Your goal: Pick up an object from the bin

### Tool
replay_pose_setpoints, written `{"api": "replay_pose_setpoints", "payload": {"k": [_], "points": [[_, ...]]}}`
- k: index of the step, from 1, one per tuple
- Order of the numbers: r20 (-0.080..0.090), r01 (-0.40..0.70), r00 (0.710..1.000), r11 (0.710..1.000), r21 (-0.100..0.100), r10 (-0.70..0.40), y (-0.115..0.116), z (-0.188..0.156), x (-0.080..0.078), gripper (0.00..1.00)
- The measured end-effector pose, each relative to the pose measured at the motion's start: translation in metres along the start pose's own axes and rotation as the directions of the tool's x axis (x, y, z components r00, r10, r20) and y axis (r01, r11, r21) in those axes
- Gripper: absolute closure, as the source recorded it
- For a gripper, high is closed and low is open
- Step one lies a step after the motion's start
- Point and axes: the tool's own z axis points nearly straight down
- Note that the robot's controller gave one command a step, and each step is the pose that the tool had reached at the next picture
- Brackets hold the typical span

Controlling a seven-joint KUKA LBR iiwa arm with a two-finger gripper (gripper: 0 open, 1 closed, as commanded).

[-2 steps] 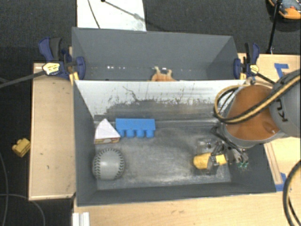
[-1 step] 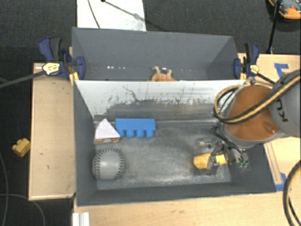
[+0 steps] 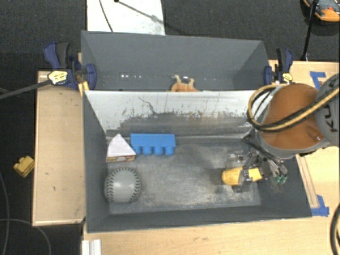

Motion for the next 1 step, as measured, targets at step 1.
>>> {"api": "replay_pose_setpoints", "payload": {"k": [1], "points": [[0.021, 0.004, 1.0, 1.0, 0.005, -0.004, 0.0097, -0.0065, -0.0099, 1.0]]}}
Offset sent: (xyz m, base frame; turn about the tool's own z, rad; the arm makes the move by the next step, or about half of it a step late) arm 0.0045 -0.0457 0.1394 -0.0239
